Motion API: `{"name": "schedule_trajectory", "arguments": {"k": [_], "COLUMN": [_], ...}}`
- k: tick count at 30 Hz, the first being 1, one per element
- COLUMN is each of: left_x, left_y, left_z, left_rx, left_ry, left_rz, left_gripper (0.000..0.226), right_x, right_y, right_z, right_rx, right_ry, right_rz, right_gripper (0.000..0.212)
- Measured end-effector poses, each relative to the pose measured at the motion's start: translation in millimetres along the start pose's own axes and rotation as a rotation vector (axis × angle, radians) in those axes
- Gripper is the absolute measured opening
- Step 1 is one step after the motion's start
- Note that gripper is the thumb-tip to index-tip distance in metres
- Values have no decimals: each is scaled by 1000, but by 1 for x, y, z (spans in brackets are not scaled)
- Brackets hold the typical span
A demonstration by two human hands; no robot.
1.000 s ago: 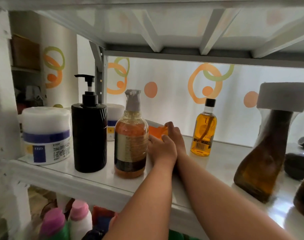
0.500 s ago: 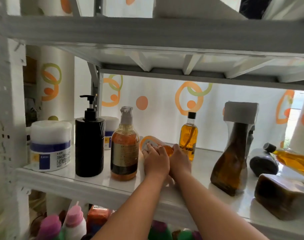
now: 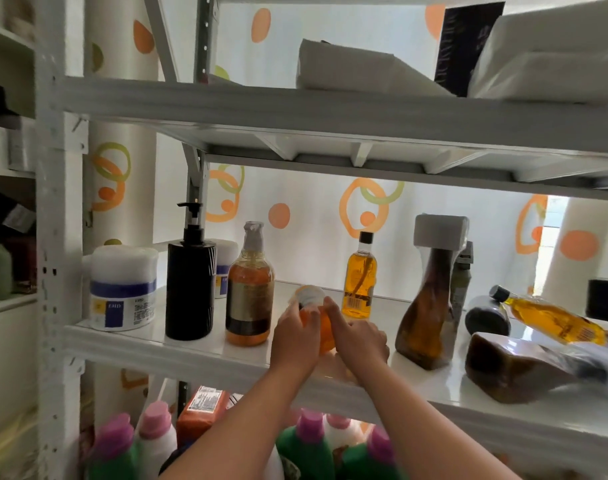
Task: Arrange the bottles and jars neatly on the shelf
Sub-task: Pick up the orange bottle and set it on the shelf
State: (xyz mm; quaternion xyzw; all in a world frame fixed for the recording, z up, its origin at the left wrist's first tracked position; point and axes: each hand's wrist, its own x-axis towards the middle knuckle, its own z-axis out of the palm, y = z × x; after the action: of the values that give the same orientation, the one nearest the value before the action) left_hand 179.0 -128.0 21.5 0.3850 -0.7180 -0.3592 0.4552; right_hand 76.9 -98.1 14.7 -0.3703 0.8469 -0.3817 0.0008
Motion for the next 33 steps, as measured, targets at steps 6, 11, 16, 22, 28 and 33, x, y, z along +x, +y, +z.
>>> {"name": "schedule_trajectory", "arguments": {"k": [6, 11, 16, 22, 28, 33], "left_x": [-18, -26, -34, -40, -33, -31], "left_y": [4, 4, -1, -10, -15, -19], "left_z": [-13, -24, -31, -38, -45, -43], "left_rx": [-1, -30, 25, -23, 43, 124], "left_ry": [-22, 30, 89, 156, 178, 188], "left_rz": [34, 63, 89, 98, 135, 244], "left_gripper": [53, 45, 44, 42, 42, 39], "right_x": [-13, -26, -37, -48, -43, -49], "right_y": [-1, -9, -19, -28, -33, -30], "right_z": [-5, -5, -9, -6, 1, 0], "right_rx": [-86, -171, -137, -56, 207, 273], "right_ry": [-116, -151, -237, -311, -259, -257], "right_rz": [65, 75, 81, 36, -125, -163], "right_gripper": [104, 103, 94, 80, 50, 49]}}
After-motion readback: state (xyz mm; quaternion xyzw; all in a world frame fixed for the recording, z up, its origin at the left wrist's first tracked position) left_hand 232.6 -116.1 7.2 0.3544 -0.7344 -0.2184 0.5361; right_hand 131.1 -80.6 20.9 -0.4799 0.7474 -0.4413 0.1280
